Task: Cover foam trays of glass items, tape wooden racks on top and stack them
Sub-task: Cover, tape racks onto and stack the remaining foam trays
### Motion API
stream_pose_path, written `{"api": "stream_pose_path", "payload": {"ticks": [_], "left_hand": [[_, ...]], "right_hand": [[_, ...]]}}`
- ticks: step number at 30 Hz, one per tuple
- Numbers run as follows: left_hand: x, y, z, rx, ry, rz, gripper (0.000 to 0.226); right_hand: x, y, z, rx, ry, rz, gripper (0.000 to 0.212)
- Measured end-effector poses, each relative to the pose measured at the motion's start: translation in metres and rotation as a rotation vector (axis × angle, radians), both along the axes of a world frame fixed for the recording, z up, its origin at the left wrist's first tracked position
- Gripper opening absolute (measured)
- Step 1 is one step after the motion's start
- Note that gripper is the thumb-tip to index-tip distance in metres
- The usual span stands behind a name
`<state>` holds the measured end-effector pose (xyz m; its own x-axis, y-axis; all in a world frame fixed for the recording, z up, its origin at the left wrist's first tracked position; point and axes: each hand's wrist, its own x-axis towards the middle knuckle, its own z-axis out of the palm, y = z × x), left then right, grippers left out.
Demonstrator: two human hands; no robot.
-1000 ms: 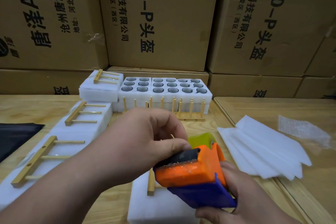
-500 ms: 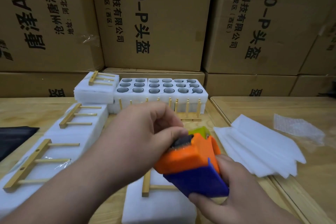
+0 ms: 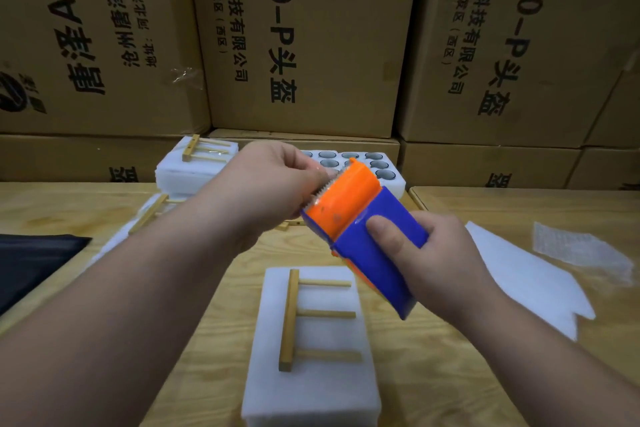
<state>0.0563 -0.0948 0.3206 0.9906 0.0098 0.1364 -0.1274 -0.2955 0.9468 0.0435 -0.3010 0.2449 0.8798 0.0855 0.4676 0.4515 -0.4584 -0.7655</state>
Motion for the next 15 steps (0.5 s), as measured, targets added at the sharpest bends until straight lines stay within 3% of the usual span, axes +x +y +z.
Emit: {"api": "stream_pose_path", "payload": {"ticks": [4, 8, 15], "left_hand": [[-0.009, 0.001, -0.002, 0.085, -0.080, -0.035, 0.016], [-0.019, 0.000, -0.008, 0.102, -0.144, -0.087, 0.013], [-0.041, 0.002, -0.027, 0.050, -0.294, -0.171, 0.007]], "right_hand": [[-0.002, -0.005, -0.016, -0.108, -0.237, -0.017, 0.041], [-0.004, -0.009, -0.030, -0.157, -0.434, -0.084, 0.039], [-0.008, -0.018, -0.042, -0.167, -0.654, -0.192, 0.074]]}}
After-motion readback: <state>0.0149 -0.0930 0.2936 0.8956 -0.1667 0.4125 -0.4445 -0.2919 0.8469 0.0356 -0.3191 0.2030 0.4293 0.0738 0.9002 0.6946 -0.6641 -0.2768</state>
